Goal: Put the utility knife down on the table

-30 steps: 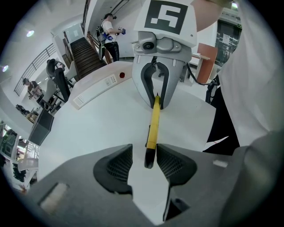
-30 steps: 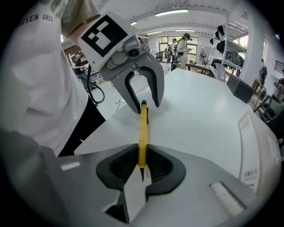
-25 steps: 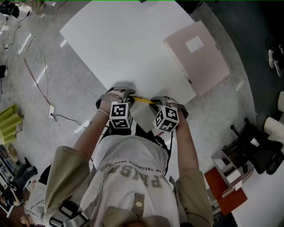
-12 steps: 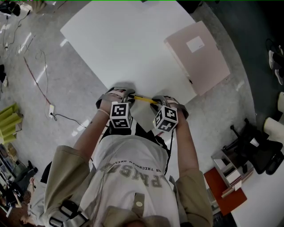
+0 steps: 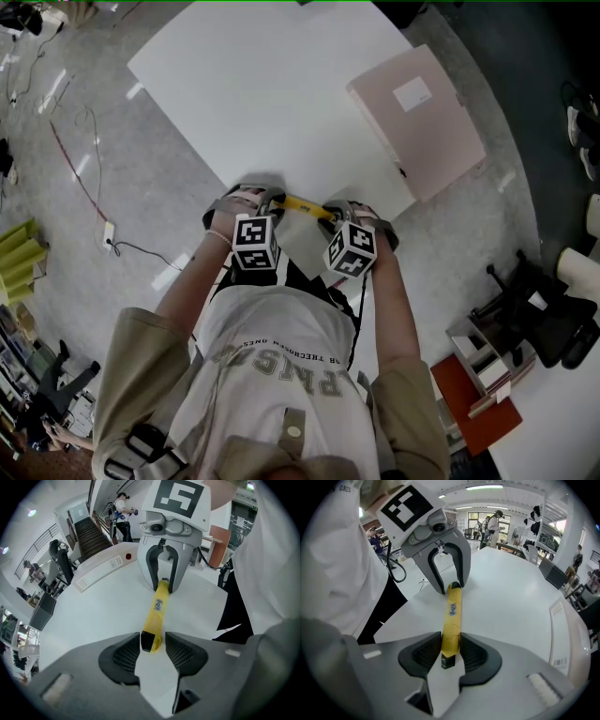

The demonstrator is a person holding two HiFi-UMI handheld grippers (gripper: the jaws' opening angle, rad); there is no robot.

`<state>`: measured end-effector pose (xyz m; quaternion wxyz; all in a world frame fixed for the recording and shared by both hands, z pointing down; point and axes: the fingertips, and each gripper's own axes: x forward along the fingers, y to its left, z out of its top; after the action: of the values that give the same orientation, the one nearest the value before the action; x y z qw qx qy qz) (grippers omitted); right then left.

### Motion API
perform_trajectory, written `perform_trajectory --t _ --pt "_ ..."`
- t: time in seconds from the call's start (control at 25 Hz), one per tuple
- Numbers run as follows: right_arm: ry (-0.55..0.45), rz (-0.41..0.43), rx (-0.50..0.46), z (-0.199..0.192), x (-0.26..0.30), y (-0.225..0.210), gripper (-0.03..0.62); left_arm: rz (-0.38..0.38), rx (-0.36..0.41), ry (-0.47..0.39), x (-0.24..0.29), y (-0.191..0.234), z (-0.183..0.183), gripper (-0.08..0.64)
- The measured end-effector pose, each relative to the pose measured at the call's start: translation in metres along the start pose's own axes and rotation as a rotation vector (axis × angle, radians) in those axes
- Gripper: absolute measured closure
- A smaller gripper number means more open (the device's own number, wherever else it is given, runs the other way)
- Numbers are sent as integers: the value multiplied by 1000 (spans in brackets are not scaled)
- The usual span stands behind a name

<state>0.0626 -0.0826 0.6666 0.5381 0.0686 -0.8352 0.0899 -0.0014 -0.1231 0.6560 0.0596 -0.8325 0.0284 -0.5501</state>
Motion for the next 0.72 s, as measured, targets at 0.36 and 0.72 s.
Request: perform_trajectory --t 0.36,0.72 --pt "-1 7 10 -1 1 -1 462 0 -8 0 3 0 -2 382" --pt "-6 10 29 0 0 -1 460 13 -27 -2 1 2 -3 382"
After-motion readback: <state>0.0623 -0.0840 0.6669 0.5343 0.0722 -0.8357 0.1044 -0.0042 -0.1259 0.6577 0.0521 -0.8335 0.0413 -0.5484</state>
